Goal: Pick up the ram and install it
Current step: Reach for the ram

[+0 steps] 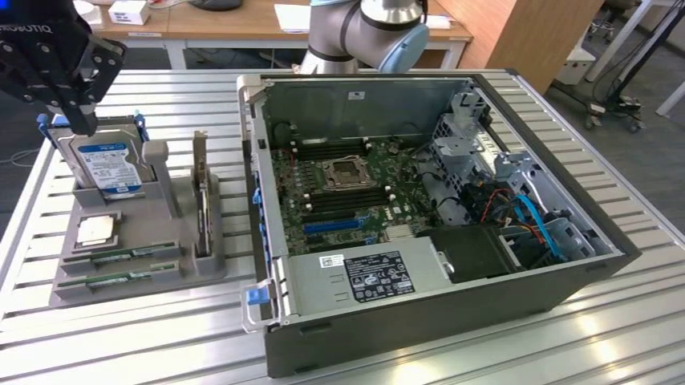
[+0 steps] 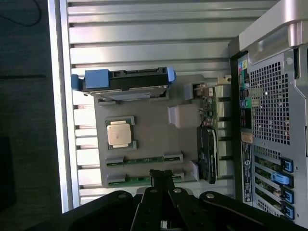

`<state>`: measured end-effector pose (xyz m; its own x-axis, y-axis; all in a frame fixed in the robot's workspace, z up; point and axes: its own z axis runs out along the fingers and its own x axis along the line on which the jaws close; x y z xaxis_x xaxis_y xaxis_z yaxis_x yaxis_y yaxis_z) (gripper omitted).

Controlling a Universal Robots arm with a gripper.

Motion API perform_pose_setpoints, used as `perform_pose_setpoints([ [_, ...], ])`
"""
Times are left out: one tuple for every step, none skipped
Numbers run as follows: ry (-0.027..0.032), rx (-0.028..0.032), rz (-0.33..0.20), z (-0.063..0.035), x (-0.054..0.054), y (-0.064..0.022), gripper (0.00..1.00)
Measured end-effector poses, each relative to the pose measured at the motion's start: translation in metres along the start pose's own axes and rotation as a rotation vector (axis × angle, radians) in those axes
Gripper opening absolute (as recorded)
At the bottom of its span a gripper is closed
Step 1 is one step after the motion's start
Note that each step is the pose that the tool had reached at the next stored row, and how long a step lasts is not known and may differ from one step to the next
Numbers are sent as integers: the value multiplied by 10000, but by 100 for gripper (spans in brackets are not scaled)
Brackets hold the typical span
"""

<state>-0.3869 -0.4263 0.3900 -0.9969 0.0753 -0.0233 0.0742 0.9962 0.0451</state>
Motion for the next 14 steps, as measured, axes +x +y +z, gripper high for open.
perform_pose_setpoints([
  [0, 0, 0, -1, -1, -11, 10],
  [0, 1, 0, -2, -1, -21, 10],
  [1, 1, 0, -2, -2, -31, 10],
  [0, 0, 0, -2, -2, -41, 10],
  [0, 0, 0, -2, -3, -52, 10],
  [0, 1, 0, -3, -4, -61, 10],
  [0, 0, 0, -3, -4, -71, 10],
  [0, 0, 0, -4, -5, -81, 10],
  [0, 1, -1, -4, -6, -90, 10],
  [-1, 0, 0, -4, -6, -99, 10],
  [0, 0, 1, -5, -6, -108, 10],
  [0, 1, 0, -6, -7, -117, 10],
  [1, 1, 0, -6, -7, -122, 10],
  [1, 1, 1, -6, -7, -122, 10],
])
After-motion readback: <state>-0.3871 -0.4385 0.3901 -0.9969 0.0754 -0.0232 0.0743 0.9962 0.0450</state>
